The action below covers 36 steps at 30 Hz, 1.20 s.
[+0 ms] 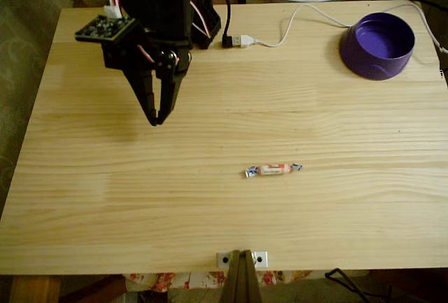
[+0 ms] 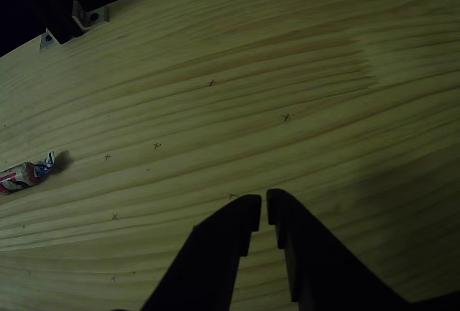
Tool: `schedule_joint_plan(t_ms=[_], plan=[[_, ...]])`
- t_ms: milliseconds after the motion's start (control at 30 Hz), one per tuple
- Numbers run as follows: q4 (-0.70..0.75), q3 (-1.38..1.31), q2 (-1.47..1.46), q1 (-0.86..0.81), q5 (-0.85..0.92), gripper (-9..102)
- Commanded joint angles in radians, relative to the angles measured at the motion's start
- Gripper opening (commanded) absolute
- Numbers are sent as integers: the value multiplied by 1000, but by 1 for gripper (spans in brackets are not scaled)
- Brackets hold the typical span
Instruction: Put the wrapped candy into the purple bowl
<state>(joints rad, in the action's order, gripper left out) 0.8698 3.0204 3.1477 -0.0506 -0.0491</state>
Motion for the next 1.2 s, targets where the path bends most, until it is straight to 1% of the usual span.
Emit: schedule_joint_plan(t_ms=[0, 900, 1000, 1033, 1167], plan=[[-5, -15, 9, -5, -2, 0], [-11, -14, 9, -5, -15, 0], [-12, -14, 9, 17, 14, 2], [-12, -14, 9, 21, 15, 0], [-12, -12, 9, 17, 2, 0]])
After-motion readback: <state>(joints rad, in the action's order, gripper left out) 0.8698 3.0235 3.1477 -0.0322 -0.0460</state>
